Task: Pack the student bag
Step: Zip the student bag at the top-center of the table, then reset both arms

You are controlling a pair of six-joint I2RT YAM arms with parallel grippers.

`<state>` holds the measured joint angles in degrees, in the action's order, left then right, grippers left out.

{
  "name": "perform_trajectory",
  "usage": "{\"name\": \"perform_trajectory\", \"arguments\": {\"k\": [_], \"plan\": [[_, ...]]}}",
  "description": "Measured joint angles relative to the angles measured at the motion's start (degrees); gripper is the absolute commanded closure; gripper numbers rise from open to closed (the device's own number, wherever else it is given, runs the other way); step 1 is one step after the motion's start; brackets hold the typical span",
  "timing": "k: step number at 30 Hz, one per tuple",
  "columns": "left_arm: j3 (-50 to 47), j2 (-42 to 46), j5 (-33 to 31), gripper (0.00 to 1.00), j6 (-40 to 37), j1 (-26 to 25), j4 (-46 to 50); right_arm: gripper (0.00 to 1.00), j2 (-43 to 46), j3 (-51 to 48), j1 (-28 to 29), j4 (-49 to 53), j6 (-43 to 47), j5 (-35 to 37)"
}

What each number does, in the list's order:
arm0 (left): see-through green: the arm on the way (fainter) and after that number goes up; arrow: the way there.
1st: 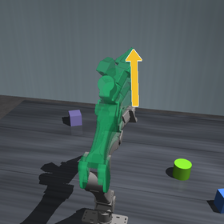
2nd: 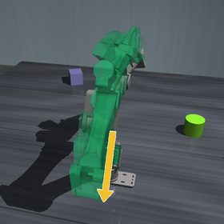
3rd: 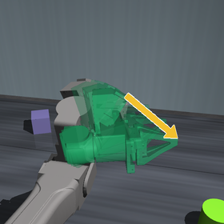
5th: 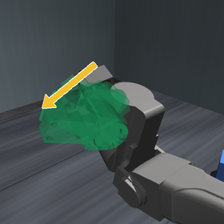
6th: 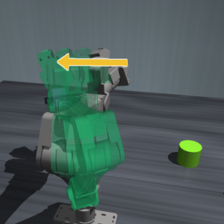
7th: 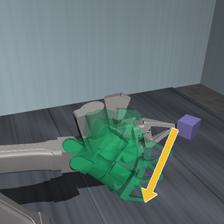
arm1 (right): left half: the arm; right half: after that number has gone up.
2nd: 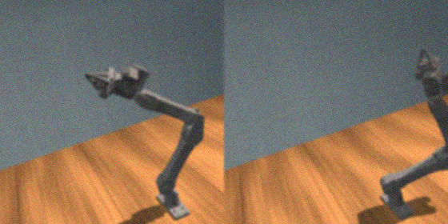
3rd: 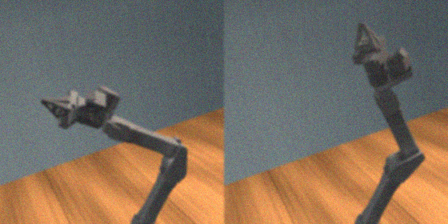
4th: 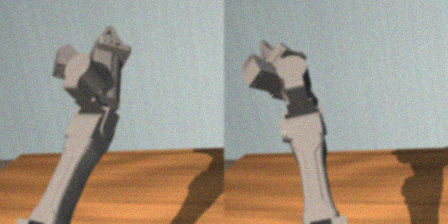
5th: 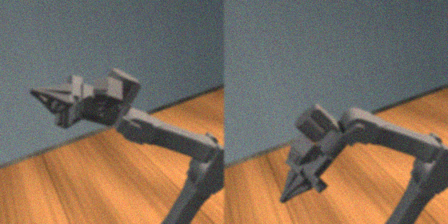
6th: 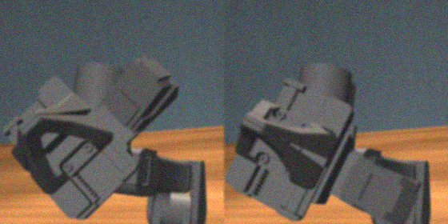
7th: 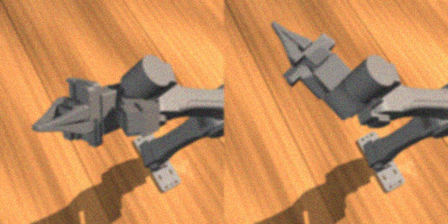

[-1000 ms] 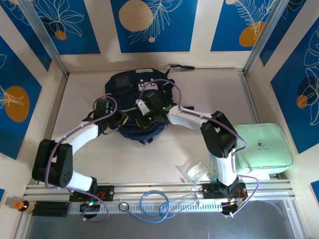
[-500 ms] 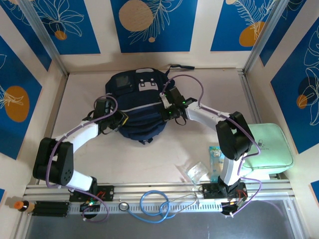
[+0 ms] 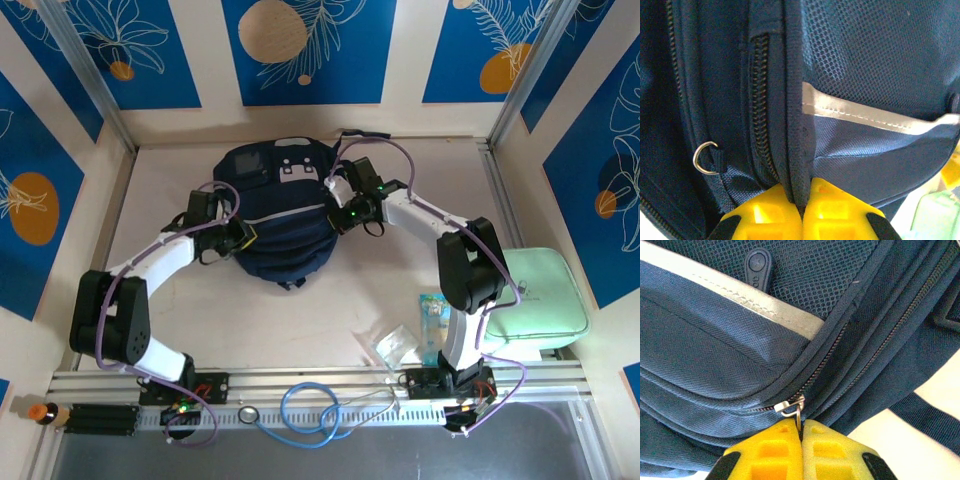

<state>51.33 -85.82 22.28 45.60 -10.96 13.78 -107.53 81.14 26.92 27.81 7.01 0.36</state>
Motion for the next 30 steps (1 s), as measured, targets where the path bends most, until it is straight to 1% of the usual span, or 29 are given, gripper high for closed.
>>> {"name": "perform_trajectory", "arguments": {"k": [3, 4, 8, 14, 16, 17, 18, 19, 21, 23, 25, 27, 29, 30], "plan": [[1.6, 0.0, 0.0, 1.0, -5.3, 0.1, 3.5, 1.0, -1.9, 2.8, -0.7, 1.7, 2.1, -0.4], [2.0, 0.0, 0.0, 1.0, -6.6, 0.1, 4.5, 0.99, -2.6, 3.8, -0.9, 2.0, 2.5, -0.4], [3.5, -1.0, 0.0, 1.0, -11.5, 0.1, 7.4, 0.88, -5.8, 8.2, -1.6, 3.8, 3.0, -0.3], [4.6, -3.2, 0.2, 1.0, -15.3, 0.2, 8.7, 0.85, -8.1, 12.2, -1.7, 5.5, -0.6, 1.4], [4.7, -3.2, 0.4, 1.0, -16.1, 0.2, 8.8, 0.78, -8.3, 12.6, -1.7, 5.9, -3.1, 1.9], [4.9, -3.2, 0.4, 0.96, -16.2, 0.2, 9.0, 0.74, -8.6, 13.2, -1.7, 6.4, -5.0, 2.3], [4.9, -3.2, 0.3, 0.85, -16.2, 0.2, 9.1, 0.69, -8.9, 13.8, -1.9, 6.7, -6.8, 2.4], [5.0, -3.2, 0.1, 0.78, -16.4, 0.2, 9.2, 0.62, -9.0, 13.9, -2.0, 6.8, -7.9, 2.5], [5.5, -2.8, -0.9, 0.58, -16.9, 0.3, 10.5, 0.48, -8.7, 13.3, -2.6, 5.2, -10.9, 2.7], [5.6, -1.5, -2.4, 0.46, -17.0, 0.4, 12.8, 0.38, -6.1, 9.5, -3.7, 1.1, -13.7, 3.1], [5.7, 0.5, -4.5, 0.33, -17.0, 0.5, 14.8, 0.34, -1.2, 3.8, -4.7, -1.6, -15.6, 4.1], [6.3, 3.4, -8.0, 0.15, -16.7, 0.5, 16.5, 0.3, 6.2, -3.0, -5.7, -4.5, -17.5, 6.6], [6.6, 6.6, -13.1, 0.04, -15.9, 0.5, 17.1, 0.26, 13.4, -8.5, -6.5, -7.4, -18.9, 9.4], [6.6, 8.9, -16.6, 0.0, -15.7, 0.5, 17.1, 0.23, 17.6, -11.5, -7.1, -9.3, -19.5, 10.6]]}}
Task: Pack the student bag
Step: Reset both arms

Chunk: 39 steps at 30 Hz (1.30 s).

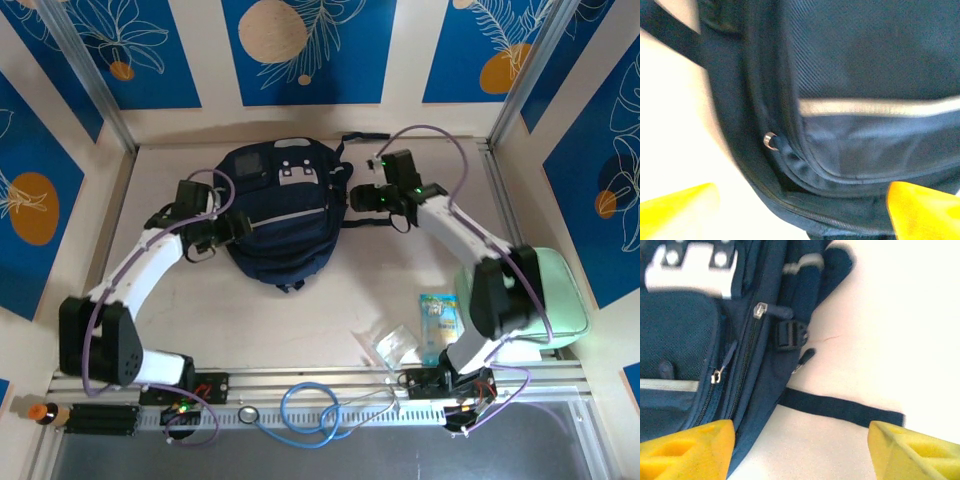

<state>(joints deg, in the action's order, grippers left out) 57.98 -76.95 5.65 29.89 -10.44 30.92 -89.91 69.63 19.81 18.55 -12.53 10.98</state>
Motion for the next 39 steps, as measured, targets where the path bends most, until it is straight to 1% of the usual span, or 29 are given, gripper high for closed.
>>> {"name": "perform_trajectory", "arguments": {"k": [1, 3, 4, 6, 8, 11, 15, 20, 23, 26, 32, 36, 39], "plan": [[-0.2, 1.9, -3.0, 0.0, 0.3, 0.1, -0.3, 0.2, 3.1, -2.2, -0.5, -1.7, -0.5, 0.7], [-2.1, 6.5, -9.7, 0.0, 0.5, 0.4, -3.3, 0.06, 9.7, -7.9, -2.3, -6.4, -1.0, 2.2], [-3.5, 8.4, -12.1, 0.0, 0.4, 0.6, -5.2, 0.01, 12.0, -10.4, -3.1, -8.6, -1.0, 3.0], [-8.0, 12.4, -17.7, 0.0, -0.1, 1.2, -10.0, 0.01, 16.1, -16.9, -4.8, -13.3, -1.0, 5.1], [-12.1, 13.9, -22.1, 0.0, -1.5, 1.8, -14.7, 0.01, 18.3, -22.2, -5.9, -15.7, -0.9, 6.9], [-18.3, 13.5, -27.4, 0.0, -5.7, 2.3, -22.9, 0.01, 19.2, -28.2, -7.2, -17.9, -0.7, 9.2], [-26.6, 11.5, -32.3, 0.01, -12.2, 2.4, -34.7, 0.01, 20.3, -35.8, -9.7, -23.4, -0.9, 12.9], [-34.3, 6.9, -32.9, 0.01, -19.7, 2.4, -50.0, 0.01, 19.1, -41.4, -13.5, -29.4, -1.2, 15.9], [-37.2, 3.2, -31.5, 0.01, -23.7, 2.4, -59.7, 0.01, 17.5, -43.6, -15.0, -34.8, -0.6, 15.0], [-39.5, -1.2, -28.8, 0.0, -27.0, 2.6, -69.9, 0.01, 16.7, -45.4, -15.9, -40.2, 1.0, 12.0], [-39.9, -6.9, -23.5, 0.0, -30.1, 3.0, -80.4, 0.01, 14.1, -46.9, -17.4, -50.2, 4.7, 5.2], [-39.8, -9.9, -22.6, 0.01, -30.5, 3.1, -84.0, 0.01, 11.4, -47.7, -18.7, -57.6, 5.6, 0.2], [-39.7, -12.1, -22.6, 0.0, -30.4, 3.1, -85.4, 0.01, 7.1, -48.2, -19.2, -62.1, 5.8, -2.3]]}}
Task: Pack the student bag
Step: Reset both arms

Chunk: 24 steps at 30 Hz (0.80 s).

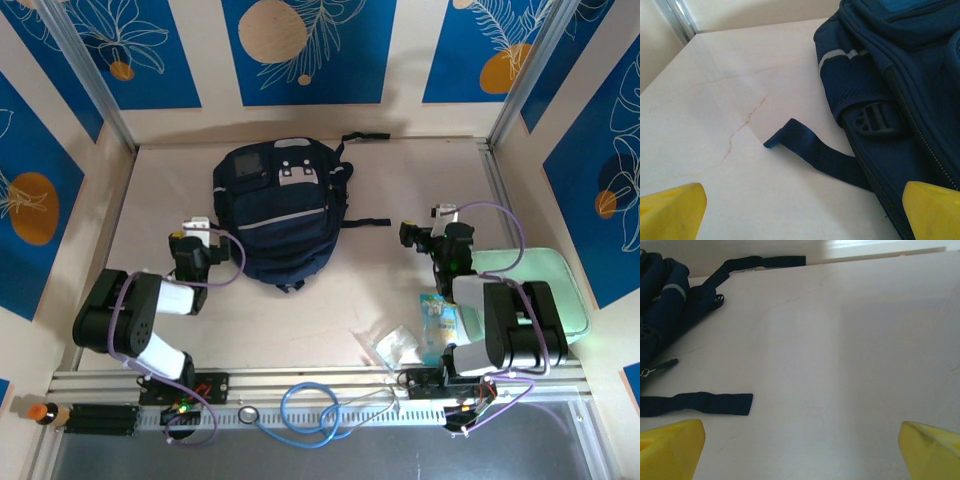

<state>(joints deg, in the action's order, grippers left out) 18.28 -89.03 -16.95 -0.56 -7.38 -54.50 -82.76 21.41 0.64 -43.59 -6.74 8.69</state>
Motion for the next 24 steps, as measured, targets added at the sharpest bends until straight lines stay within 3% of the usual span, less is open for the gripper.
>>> {"name": "perform_trajectory", "arguments": {"k": [5, 24], "plan": [[0.7, -0.3, 0.0, 0.0, 0.0, 0.0, -0.2, 0.01, -4.4, 0.0, -0.2, -2.4, 0.2, -1.8], [1.3, -0.4, 0.0, 0.0, 0.0, 0.0, -0.4, 0.01, -4.5, 1.4, -0.3, -2.2, 0.2, -2.1]]}}
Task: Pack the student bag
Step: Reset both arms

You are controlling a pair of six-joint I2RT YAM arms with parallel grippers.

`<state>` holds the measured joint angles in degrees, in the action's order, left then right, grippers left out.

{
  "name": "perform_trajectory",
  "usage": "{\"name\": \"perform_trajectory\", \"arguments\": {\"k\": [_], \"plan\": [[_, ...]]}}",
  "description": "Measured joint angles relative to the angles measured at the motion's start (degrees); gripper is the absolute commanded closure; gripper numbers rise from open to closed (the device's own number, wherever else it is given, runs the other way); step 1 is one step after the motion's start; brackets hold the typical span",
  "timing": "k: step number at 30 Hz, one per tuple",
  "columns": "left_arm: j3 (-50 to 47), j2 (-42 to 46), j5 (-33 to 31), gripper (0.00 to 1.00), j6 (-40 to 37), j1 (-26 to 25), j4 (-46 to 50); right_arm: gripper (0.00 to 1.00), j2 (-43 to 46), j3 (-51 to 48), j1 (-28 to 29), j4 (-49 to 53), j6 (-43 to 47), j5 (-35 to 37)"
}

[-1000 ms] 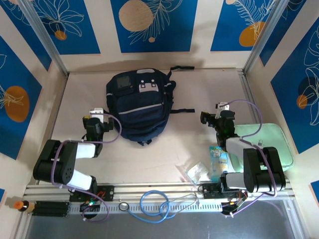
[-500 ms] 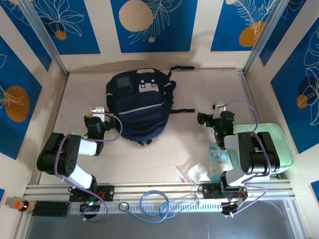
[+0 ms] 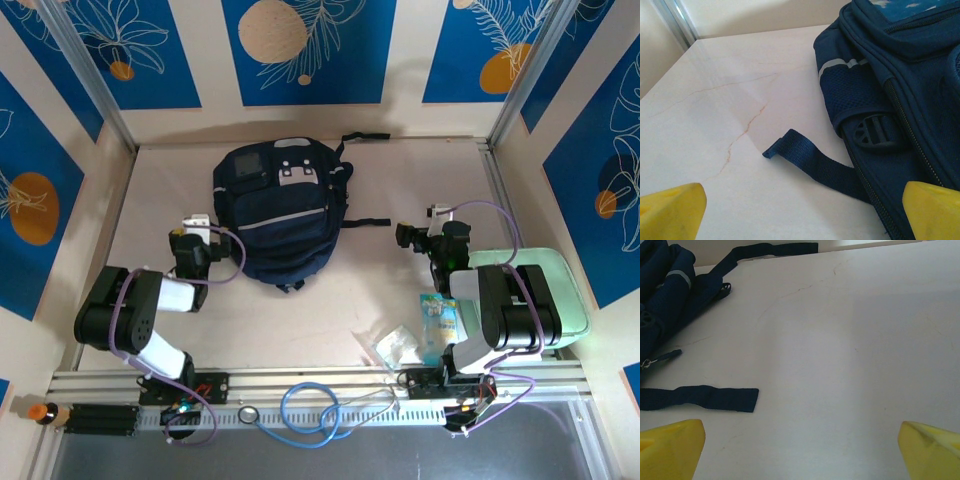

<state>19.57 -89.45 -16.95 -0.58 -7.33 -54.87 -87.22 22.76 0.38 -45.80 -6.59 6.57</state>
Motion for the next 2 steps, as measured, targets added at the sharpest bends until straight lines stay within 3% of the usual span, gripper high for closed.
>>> {"name": "perform_trajectory", "arguments": {"k": [2], "plan": [[0.0, 0.0, 0.0, 0.0, 0.0, 0.0, 0.0, 0.01, 0.0, 0.0, 0.0, 0.0, 0.0, 0.0]]}}
